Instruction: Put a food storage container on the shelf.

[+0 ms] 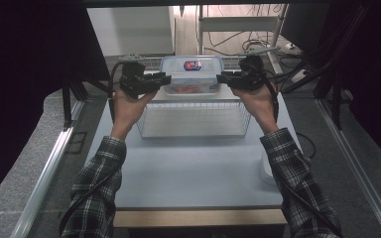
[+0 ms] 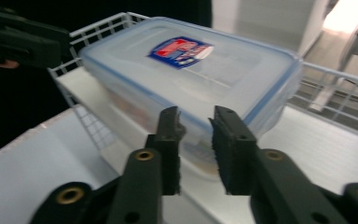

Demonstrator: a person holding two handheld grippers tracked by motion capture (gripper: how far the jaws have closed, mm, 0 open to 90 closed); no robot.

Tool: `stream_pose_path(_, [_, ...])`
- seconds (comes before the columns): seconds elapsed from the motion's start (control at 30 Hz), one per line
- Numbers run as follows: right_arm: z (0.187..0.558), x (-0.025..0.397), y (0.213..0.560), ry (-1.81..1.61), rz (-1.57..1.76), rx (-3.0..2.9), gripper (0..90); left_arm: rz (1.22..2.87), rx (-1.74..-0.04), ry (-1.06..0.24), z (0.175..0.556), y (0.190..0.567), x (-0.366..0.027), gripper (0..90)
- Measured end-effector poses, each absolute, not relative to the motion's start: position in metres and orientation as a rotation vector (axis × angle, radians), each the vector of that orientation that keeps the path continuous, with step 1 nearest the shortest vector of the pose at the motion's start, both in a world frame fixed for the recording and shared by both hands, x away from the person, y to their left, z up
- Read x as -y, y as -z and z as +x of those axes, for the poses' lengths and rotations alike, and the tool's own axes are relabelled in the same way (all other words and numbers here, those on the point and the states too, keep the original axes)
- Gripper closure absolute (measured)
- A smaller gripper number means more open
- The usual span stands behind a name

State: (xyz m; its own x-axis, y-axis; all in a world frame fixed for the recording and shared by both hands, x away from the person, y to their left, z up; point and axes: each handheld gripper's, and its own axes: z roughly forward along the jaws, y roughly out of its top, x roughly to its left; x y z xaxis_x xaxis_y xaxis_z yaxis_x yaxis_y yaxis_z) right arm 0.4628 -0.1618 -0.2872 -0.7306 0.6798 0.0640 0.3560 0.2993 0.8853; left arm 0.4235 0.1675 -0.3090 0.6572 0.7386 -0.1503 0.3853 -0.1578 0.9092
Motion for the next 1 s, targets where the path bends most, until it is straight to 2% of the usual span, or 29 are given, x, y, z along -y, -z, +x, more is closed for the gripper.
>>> stream_pose_path(0.03, [0.456, 0.164, 0.291, -1.427, 0.917, -2.266, 62.5, 1.784, -0.888, -0.398, 0.414, 0.314, -0.166, 58.7])
stream_pose_path(0.23, [0.435, 0.169, 0.310, -1.432, 0.873, -2.302, 45.6, 1.847, -0.858, -0.400, 0.390, 0.334, -0.161, 39.8])
stream_pose_path(0.5, [0.411, 0.172, 0.338, -1.413, 0.856, -2.342, 27.9, 1.888, -0.847, -0.374, 0.364, 0.369, -0.158, 23.5])
stream_pose_path(0.73, [0.392, 0.175, 0.359, -1.409, 0.833, -2.366, 18.5, 1.894, -0.872, -0.367, 0.345, 0.395, -0.157, 13.6])
stream_pose_path(1.0, [0.371, 0.186, 0.384, -1.422, 0.829, -2.364, 11.6, 1.943, -0.867, -0.358, 0.320, 0.418, -0.155, 11.3])
